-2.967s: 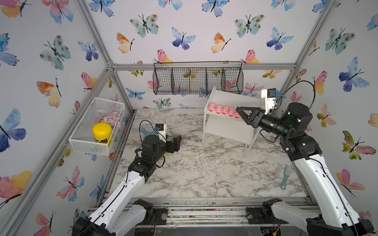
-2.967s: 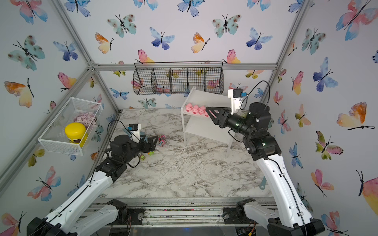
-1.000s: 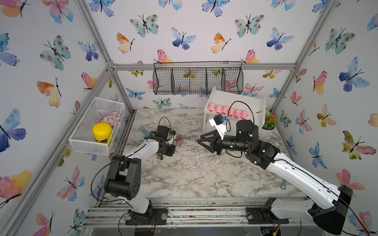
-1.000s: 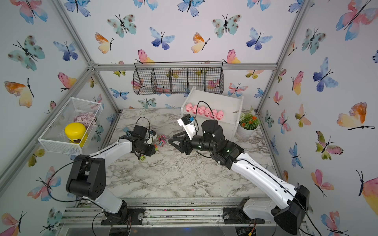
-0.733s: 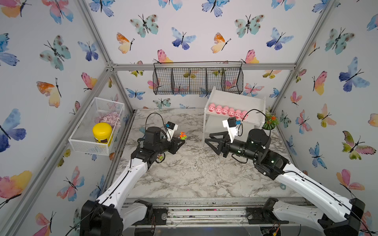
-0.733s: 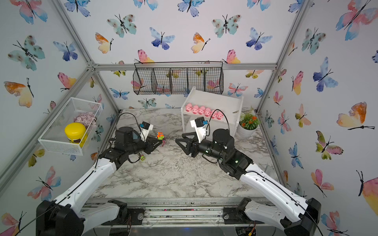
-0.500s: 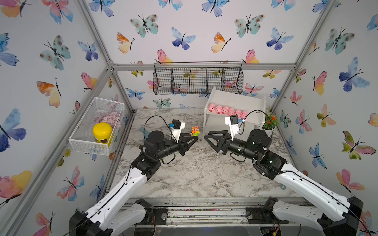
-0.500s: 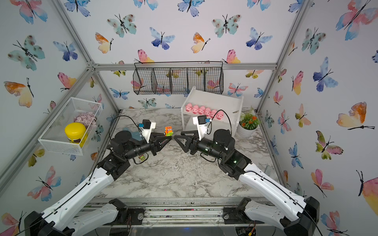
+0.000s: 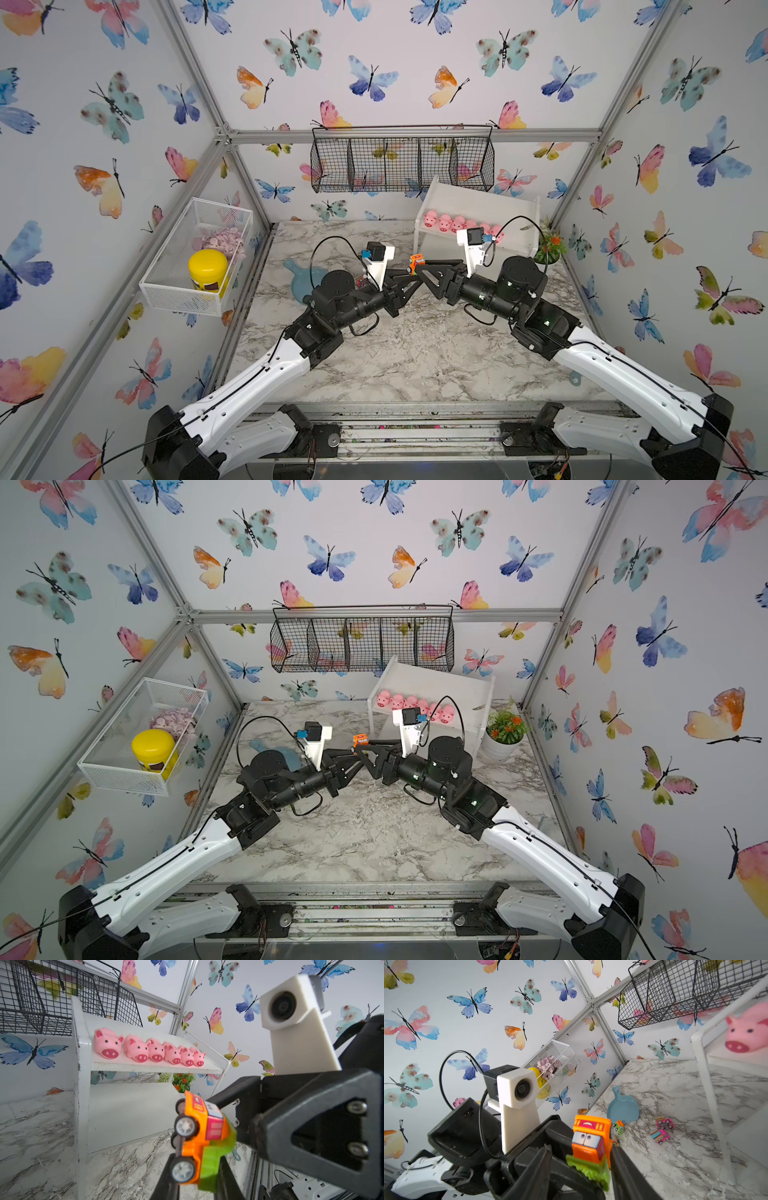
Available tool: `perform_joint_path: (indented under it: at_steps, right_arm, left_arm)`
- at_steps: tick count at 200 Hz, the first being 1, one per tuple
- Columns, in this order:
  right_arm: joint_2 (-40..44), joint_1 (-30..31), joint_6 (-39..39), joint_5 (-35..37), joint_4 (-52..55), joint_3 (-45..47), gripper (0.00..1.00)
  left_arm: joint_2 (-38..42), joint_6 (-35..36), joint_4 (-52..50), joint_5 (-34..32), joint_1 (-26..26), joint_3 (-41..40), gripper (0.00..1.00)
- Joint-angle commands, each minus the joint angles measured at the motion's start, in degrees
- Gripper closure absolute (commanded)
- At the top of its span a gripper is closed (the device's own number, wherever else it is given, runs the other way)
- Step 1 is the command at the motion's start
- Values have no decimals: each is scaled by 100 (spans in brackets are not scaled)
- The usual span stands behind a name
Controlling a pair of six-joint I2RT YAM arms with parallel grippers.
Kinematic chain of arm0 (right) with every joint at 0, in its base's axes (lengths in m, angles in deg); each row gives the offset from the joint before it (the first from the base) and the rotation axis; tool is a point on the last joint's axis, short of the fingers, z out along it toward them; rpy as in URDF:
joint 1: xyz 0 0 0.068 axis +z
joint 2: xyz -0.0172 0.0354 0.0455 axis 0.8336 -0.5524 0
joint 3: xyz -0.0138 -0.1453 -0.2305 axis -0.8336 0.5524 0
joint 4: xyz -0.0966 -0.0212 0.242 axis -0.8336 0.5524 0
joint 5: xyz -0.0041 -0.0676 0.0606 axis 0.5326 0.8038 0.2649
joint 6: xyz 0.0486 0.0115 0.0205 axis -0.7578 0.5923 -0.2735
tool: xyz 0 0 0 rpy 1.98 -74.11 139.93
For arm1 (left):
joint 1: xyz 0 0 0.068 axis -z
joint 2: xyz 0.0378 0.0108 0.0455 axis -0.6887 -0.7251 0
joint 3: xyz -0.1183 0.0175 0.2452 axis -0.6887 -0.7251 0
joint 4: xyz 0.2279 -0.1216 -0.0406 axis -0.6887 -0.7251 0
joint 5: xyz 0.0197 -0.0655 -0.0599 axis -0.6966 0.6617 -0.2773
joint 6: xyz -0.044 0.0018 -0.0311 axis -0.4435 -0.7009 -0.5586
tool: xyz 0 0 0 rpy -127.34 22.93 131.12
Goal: Organize plastic toys on shelves
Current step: Place the plastic toy at the center of the board.
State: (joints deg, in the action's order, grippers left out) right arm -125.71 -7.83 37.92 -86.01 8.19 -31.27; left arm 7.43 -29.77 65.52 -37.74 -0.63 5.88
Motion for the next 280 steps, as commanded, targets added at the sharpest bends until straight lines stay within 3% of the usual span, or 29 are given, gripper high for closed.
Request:
perform_joint_path:
  at_steps: [1,89,151,160,199,225,240,260,280]
  right_arm:
    - [-151,113,222,235,255,-272,53]
    - [-618,286,620,832,824,-824,62]
    - [-752,295,635,977,1020,-928,75]
    - [-735,295,635,1000,1008,-901,76]
    - [-499,295,565,1073,785,-618,78]
    - [-355,288,665,1062,898,-546,78]
    - [-249,286,988,1076,1206,-588,78]
    - [-271,286,1746,959,2029,-740,78]
    - [-516,295,2485,714,2963,-812,78]
  left_arm:
    - [53,-31,-4,-212,52,65,82]
    - [-86,18,-253,-300,96,171,81]
    - [-158,69,-358,-161,97,232,76]
    - [-151,87,-396,-159,96,235,72]
    - [213,279,-388,-437,88,10,37]
    - [703,592,-527,-755,23,-242,23]
    - [1083,920,-932,-1266,-81,-396,17]
    - [1737,1292,-1580,-2134,-495,-752,7]
    - [2299,1364,-2044,-2543,-1339,-1086,1]
